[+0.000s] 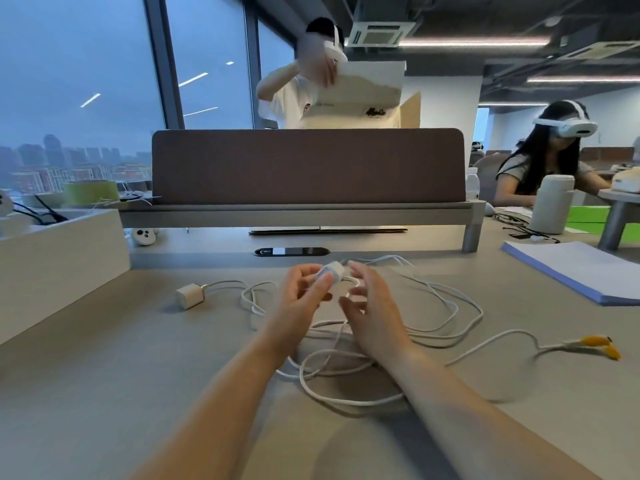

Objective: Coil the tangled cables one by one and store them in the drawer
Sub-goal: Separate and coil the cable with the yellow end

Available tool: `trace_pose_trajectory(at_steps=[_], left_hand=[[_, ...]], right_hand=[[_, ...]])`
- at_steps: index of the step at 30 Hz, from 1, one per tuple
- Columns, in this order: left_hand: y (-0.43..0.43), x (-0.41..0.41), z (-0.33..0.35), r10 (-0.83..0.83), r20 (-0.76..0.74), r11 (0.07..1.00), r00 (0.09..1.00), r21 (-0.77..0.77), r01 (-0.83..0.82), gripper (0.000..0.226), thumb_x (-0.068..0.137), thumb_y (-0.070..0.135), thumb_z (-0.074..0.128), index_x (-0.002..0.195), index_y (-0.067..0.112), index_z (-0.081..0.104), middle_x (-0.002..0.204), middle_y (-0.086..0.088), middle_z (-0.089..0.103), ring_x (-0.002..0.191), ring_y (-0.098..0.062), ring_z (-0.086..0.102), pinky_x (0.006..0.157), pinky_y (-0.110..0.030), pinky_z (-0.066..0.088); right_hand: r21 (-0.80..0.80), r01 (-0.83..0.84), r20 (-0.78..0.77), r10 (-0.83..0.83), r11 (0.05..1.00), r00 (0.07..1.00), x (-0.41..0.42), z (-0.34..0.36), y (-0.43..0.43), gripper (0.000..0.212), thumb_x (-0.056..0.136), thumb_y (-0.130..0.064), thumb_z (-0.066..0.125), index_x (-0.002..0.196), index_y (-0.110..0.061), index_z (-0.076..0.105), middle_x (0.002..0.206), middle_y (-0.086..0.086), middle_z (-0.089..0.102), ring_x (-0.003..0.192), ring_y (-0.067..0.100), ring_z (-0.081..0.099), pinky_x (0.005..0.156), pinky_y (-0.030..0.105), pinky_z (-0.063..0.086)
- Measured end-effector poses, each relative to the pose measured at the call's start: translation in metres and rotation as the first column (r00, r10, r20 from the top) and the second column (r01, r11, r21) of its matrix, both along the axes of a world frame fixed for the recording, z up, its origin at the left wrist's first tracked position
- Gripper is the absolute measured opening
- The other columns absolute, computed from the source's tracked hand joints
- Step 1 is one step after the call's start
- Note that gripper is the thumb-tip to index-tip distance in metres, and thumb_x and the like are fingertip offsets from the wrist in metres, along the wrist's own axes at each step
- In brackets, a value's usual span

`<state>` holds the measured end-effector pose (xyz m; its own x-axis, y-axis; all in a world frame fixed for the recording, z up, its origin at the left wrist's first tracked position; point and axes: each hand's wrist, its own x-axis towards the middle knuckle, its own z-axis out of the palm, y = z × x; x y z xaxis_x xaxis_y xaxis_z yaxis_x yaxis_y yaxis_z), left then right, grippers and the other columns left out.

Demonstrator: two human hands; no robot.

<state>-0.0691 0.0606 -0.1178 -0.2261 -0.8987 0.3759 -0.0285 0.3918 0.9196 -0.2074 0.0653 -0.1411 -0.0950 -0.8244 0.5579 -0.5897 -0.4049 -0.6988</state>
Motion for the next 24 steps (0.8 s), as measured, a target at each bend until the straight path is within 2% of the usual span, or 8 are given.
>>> trace_pose_trajectory(at_steps=[3,5,7,11,14,19,22,24], left_hand=[[0.006,0.001,0.004,-0.132,-0.168,0.979,0.977,0.134,0.156,0.044,0.095,0.044,0.039,0.107,0.006,0.058,0.088,-0.014,0.061,0.077,-0.018,0.057,0.07,-0.024,0.048],[0.006,-0.001,0.004,-0.097,-0.261,0.967,0.961,0.205,0.153,0.052,0.095,0.05,0.035,0.1,0.004,0.059,0.071,-0.009,0.054,0.063,-0.014,0.05,0.062,-0.025,0.045],[0.006,-0.001,0.008,-0.01,-0.373,0.946,0.928,0.297,0.129,0.059,0.093,0.055,0.035,0.099,0.001,0.058,0.062,-0.007,0.049,0.054,-0.012,0.047,0.054,-0.025,0.044],[0.003,0.007,0.012,0.095,-0.506,0.897,0.857,0.417,0.147,0.067,0.094,0.058,0.035,0.107,-0.002,0.06,0.055,-0.006,0.052,0.047,-0.009,0.052,0.048,-0.02,0.052],[0.002,0.012,0.012,0.06,-0.518,0.867,0.853,0.451,0.213,0.07,0.085,0.065,0.045,0.107,0.001,0.062,0.064,-0.007,0.059,0.053,-0.01,0.058,0.052,-0.019,0.055],[0.009,0.009,0.014,-0.115,-0.453,0.868,0.884,0.386,0.311,0.039,0.072,0.031,0.069,0.1,0.005,0.06,0.073,-0.006,0.062,0.06,-0.011,0.062,0.057,-0.02,0.057],[0.01,0.007,0.012,-0.15,-0.461,0.878,0.875,0.345,0.332,0.041,0.067,0.014,0.073,0.104,0.002,0.058,0.073,-0.007,0.061,0.061,-0.011,0.062,0.06,-0.019,0.056],[0.008,0.008,0.012,-0.106,-0.527,0.887,0.843,0.333,0.32,0.031,0.067,0.008,0.072,0.095,0.003,0.06,0.07,-0.006,0.061,0.058,-0.009,0.06,0.06,-0.017,0.055]], right_hand=[[-0.109,-0.056,-0.034,0.053,0.992,0.998,0.003,0.0,-0.001,0.047,0.085,-0.006,0.065,0.129,-0.017,0.051,0.126,0.0,0.055,0.116,0.016,0.05,0.1,0.033,0.042],[-0.099,-0.117,-0.017,0.116,0.988,0.993,0.005,0.003,0.003,0.031,0.087,-0.007,0.062,0.113,-0.023,0.059,0.111,-0.008,0.061,0.11,-0.002,0.052,0.096,0.018,0.04],[-0.034,-0.181,0.021,0.182,0.983,0.983,0.008,0.009,0.011,0.019,0.091,-0.01,0.06,0.096,-0.029,0.059,0.093,-0.018,0.062,0.09,-0.015,0.053,0.08,0.004,0.038],[-0.052,-0.171,0.073,0.175,0.984,0.982,0.007,0.015,0.013,0.014,0.094,-0.021,0.057,0.08,-0.024,0.06,0.071,-0.009,0.067,0.07,-0.001,0.057,0.067,0.013,0.041],[-0.054,-0.156,0.233,0.165,0.986,0.958,0.005,0.02,0.015,0.019,0.094,-0.023,0.056,0.078,-0.013,0.061,0.063,-0.004,0.06,0.06,0.009,0.054,0.063,0.023,0.043],[-0.019,-0.193,0.522,0.174,0.981,0.835,-0.001,0.03,0.018,0.026,0.096,-0.013,0.049,0.072,-0.01,0.055,0.054,-0.005,0.046,0.055,0.011,0.042,0.053,0.018,0.036],[-0.016,-0.206,0.553,0.18,0.978,0.814,-0.003,0.033,0.02,0.023,0.097,-0.011,0.047,0.075,-0.007,0.054,0.052,-0.007,0.042,0.05,0.007,0.038,0.05,0.019,0.035],[-0.022,-0.219,0.506,0.2,0.976,0.839,-0.003,0.032,0.021,0.02,0.096,-0.011,0.047,0.082,0.0,0.055,0.059,0.0,0.041,0.053,0.009,0.037,0.051,0.02,0.034]])
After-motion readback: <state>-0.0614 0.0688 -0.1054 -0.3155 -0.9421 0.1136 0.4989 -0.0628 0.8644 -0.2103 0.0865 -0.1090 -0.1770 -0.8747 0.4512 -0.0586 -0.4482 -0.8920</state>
